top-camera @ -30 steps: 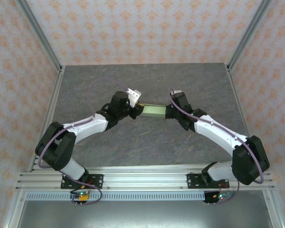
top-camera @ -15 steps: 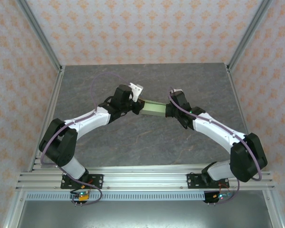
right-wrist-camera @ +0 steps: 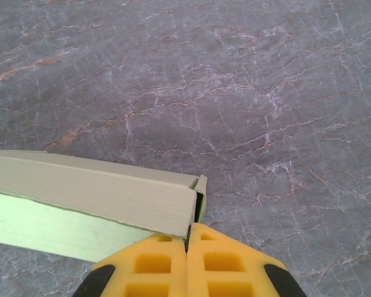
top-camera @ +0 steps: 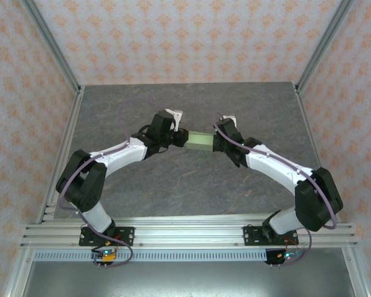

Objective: Fold the paper box

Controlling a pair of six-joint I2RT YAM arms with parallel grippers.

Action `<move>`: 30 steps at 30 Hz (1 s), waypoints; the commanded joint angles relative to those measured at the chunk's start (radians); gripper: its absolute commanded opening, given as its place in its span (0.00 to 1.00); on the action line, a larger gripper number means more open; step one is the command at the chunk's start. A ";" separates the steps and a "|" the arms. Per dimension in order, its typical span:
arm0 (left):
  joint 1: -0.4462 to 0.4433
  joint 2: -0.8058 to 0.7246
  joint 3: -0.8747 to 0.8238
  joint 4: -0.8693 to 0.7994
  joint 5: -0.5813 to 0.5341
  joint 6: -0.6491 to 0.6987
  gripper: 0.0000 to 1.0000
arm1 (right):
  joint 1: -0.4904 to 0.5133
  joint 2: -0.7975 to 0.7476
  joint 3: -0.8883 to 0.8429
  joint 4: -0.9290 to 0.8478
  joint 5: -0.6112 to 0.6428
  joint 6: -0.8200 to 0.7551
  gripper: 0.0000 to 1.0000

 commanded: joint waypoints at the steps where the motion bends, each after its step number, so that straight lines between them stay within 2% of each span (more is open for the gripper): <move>1: -0.040 0.002 -0.019 0.051 -0.014 -0.030 0.12 | 0.016 0.020 0.015 -0.032 -0.013 0.035 0.03; 6: -0.056 0.027 -0.056 0.079 -0.050 -0.016 0.11 | 0.016 0.026 0.011 -0.023 -0.025 0.059 0.03; 13: -0.092 0.040 -0.135 0.162 -0.206 0.042 0.11 | 0.017 0.025 0.001 -0.010 -0.046 0.094 0.07; 15: -0.098 0.046 -0.145 0.172 -0.237 0.048 0.11 | 0.015 0.008 0.002 -0.013 -0.057 0.108 0.10; 17: -0.105 0.055 -0.146 0.174 -0.261 0.056 0.11 | 0.013 -0.030 -0.003 -0.010 -0.068 0.164 0.22; 19: -0.107 0.065 -0.138 0.167 -0.268 0.059 0.11 | 0.009 -0.075 -0.009 -0.016 -0.071 0.264 0.27; 22: -0.107 0.078 -0.121 0.157 -0.276 0.051 0.11 | 0.007 -0.125 0.008 -0.082 -0.057 0.551 0.55; 25: -0.108 0.087 -0.111 0.154 -0.278 0.041 0.11 | 0.005 -0.133 -0.006 -0.077 -0.138 0.779 0.62; 30: -0.108 0.093 -0.110 0.166 -0.276 0.029 0.11 | -0.020 -0.132 -0.085 -0.057 -0.190 1.190 0.80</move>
